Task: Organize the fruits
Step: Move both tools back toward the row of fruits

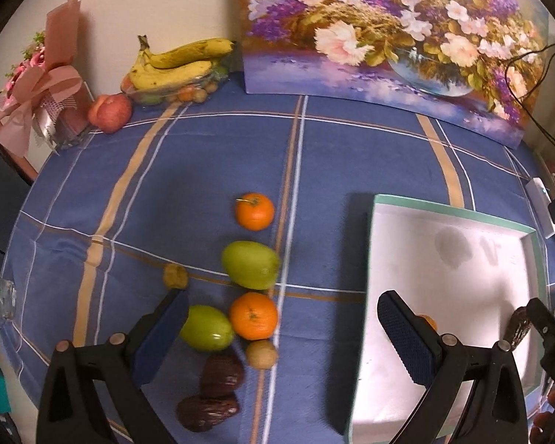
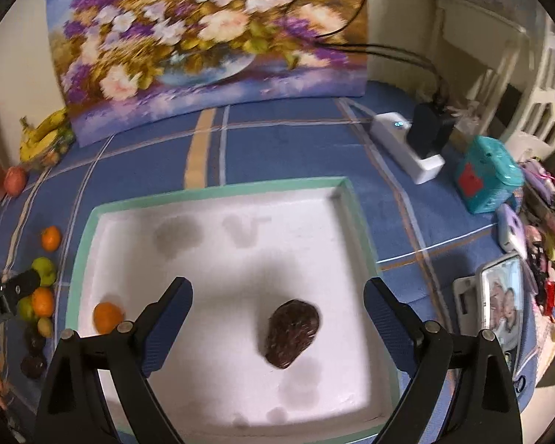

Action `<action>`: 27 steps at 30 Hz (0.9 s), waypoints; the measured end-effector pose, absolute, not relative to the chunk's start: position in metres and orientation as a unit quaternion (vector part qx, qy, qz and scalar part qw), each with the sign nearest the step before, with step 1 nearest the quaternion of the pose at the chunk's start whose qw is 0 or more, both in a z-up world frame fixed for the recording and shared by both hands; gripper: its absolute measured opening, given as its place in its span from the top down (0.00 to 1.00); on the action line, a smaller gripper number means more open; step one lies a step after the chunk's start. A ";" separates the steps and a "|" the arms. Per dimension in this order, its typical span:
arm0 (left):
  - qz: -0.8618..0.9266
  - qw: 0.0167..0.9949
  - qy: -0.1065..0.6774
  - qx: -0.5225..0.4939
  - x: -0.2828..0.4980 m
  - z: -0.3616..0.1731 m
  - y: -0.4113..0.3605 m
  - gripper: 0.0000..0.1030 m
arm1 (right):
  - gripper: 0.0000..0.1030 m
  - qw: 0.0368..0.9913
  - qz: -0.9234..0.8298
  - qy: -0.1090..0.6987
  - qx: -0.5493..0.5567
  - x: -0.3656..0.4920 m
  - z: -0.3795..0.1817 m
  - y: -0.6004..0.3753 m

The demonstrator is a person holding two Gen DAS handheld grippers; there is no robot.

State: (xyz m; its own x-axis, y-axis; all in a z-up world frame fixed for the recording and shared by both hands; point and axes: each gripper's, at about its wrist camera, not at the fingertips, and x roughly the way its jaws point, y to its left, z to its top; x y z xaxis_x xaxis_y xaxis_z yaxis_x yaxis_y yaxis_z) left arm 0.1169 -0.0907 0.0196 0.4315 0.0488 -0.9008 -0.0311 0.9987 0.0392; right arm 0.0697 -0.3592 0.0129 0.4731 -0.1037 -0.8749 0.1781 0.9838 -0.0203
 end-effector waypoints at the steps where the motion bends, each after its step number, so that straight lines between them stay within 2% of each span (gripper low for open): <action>1: 0.025 0.847 0.531 0.007 0.117 0.021 -0.087 0.00 | 0.09 0.857 -0.078 0.509 0.036 0.069 0.012 -0.357; 11: 0.024 0.862 0.506 0.008 0.118 0.045 -0.048 0.00 | 0.09 0.858 -0.033 0.508 0.070 0.071 0.015 -0.330; 27: 0.032 0.865 0.497 -0.060 0.103 0.064 0.035 0.00 | 0.09 0.859 0.065 0.508 0.027 0.082 0.025 -0.242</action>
State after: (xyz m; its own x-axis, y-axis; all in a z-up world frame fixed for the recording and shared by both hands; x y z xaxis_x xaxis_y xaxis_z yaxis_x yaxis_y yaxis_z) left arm 0.1034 0.0348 0.0643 0.5042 -0.0039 -0.8636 -0.1153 0.9907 -0.0718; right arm 0.0815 -0.2422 0.0245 0.4765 0.1384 -0.8682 -0.0832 0.9902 0.1122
